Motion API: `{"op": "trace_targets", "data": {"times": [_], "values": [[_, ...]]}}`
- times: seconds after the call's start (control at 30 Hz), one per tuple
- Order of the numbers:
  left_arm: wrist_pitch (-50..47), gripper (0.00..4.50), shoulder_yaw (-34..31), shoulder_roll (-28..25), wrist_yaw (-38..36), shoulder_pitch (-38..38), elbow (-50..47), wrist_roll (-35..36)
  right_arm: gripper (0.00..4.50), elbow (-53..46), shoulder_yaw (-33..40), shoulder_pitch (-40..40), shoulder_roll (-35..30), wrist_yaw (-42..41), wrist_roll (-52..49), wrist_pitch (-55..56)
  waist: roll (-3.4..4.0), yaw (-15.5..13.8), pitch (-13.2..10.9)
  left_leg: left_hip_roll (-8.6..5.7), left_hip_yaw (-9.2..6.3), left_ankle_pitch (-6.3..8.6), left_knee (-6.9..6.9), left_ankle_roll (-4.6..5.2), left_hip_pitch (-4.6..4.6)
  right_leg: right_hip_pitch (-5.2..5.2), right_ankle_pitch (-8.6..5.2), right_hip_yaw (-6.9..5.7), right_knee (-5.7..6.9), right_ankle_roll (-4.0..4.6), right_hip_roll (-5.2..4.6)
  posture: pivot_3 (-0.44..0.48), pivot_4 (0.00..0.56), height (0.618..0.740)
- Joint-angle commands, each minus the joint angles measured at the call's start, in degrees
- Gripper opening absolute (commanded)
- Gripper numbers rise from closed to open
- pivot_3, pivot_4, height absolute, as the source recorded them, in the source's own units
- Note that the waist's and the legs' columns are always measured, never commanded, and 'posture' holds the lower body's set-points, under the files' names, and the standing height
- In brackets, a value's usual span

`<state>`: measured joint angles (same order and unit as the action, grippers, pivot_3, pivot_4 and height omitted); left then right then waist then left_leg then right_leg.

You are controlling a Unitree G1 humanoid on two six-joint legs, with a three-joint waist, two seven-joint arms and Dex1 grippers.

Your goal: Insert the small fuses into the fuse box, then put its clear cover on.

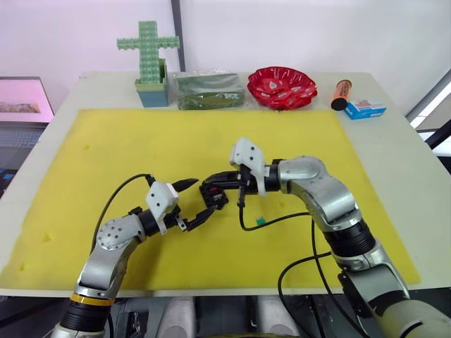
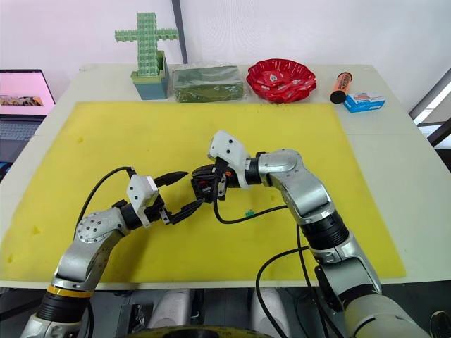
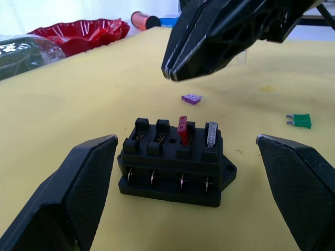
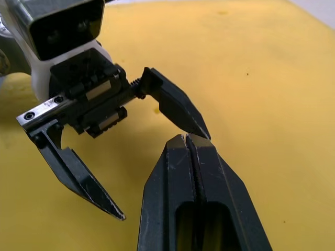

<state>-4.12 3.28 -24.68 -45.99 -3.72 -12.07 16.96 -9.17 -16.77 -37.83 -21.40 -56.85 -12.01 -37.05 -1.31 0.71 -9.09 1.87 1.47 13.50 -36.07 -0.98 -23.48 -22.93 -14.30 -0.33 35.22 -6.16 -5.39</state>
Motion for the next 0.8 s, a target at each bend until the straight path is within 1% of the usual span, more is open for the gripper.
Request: {"op": "trace_targets", "data": {"times": [0.03, 0.4, 0.8], "values": [[0.5, 4.5, -0.7, -0.2, 0.2, -0.3, -1.2, 0.8, 0.02, -0.2, 0.3, -0.4, 0.0, 1.2, -0.4, 1.1, 0.0, -0.1, 0.0, 0.0, 0.0, 0.0, 0.0, 0.0, 0.0, 0.0, 0.0, 0.0, 0.0, 0.0, 0.0, 0.0, 0.15, 0.74], [0.2, 4.5, -0.9, -0.6, 0.3, 0.1, -1.7, 0.7, 0.02, 3.6, -1.4, 0.0, -0.6, 1.9, 0.8, 3.1, 0.0, -0.1, 0.0, 0.0, 0.0, 0.0, -0.01, 0.0, 0.0, 0.01, -0.01, 0.0, 0.0, 0.02, 0.0, 0.0, 0.15, 0.74], [0.0, 4.5, -0.9, -0.9, 0.2, 0.3, -2.0, 0.8, 0.02, 3.7, -2.5, 1.1, -1.9, 1.7, 0.7, 3.5, 0.0, 0.0, 0.0, 0.0, 0.0, 0.0, 0.0, 0.0, 0.0, 0.01, -0.01, 0.0, 0.0, 0.01, 0.01, 0.0, 0.15, 0.74]]}}
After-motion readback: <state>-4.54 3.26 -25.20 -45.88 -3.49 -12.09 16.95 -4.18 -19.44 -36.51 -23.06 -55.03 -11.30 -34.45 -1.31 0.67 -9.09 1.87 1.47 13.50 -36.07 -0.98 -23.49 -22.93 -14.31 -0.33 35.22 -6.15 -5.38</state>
